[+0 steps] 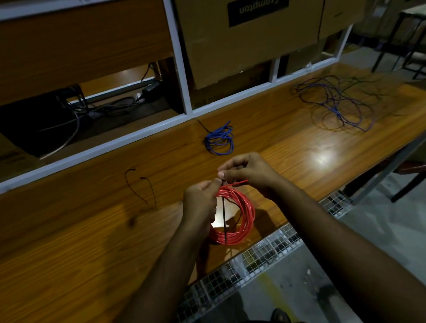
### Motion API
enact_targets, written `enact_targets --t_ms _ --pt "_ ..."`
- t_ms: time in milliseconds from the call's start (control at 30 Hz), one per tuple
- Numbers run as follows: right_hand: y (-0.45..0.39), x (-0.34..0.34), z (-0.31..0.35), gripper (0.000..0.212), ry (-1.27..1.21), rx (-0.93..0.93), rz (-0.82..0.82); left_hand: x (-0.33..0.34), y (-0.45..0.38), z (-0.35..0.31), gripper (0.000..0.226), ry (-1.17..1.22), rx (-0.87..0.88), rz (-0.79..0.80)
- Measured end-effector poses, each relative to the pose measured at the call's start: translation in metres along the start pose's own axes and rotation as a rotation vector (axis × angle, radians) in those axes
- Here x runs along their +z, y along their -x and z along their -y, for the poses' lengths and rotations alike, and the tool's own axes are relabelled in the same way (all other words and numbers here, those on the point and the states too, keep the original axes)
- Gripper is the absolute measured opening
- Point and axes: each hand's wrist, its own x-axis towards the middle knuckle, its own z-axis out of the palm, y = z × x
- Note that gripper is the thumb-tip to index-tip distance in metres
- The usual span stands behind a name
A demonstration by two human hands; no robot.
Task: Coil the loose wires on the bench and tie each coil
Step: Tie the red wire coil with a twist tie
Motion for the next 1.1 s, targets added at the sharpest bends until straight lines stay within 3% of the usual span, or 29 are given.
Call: enact_targets --t_ms 233,333,367,500,600,700,767,1100 --pt "0.008 -0.01 0.003 0.019 0.052 -0.024 -0.056 0.009 0.0 0.002 0.022 0.061 -0.012 0.032" --pt "0.033 -0.008 0.009 0.018 0.382 -0.274 -0.356 0.013 -0.003 0.005 0.019 0.09 -0.023 -0.01" --pt "0.047 -0.004 0.013 0.019 0.534 -0.378 -0.378 0.014 -0.004 0.006 0.017 0.107 -0.03 -0.023" --pt "0.087 0.02 0.01 0.036 1.125 -0.559 -0.167 0.015 -0.007 0.007 0.019 0.216 -0.056 -0.036" --pt "0.082 0.037 -0.002 0.028 1.23 -0.676 -0.209 0.016 -0.005 0.005 0.018 0.267 -0.062 -0.052" --pt "0.077 0.045 -0.009 0.003 1.156 -0.815 -0.33 0.016 -0.001 0.006 0.018 0.279 -0.074 -0.041" --pt "0.078 0.046 -0.013 0.003 1.066 -0.814 -0.363 0.012 0.001 0.008 0.019 0.267 -0.079 -0.038" --pt "0.093 0.058 -0.008 0.017 0.028 -0.388 -0.526 0.002 0.013 0.01 0.014 0.17 0.028 -0.05"
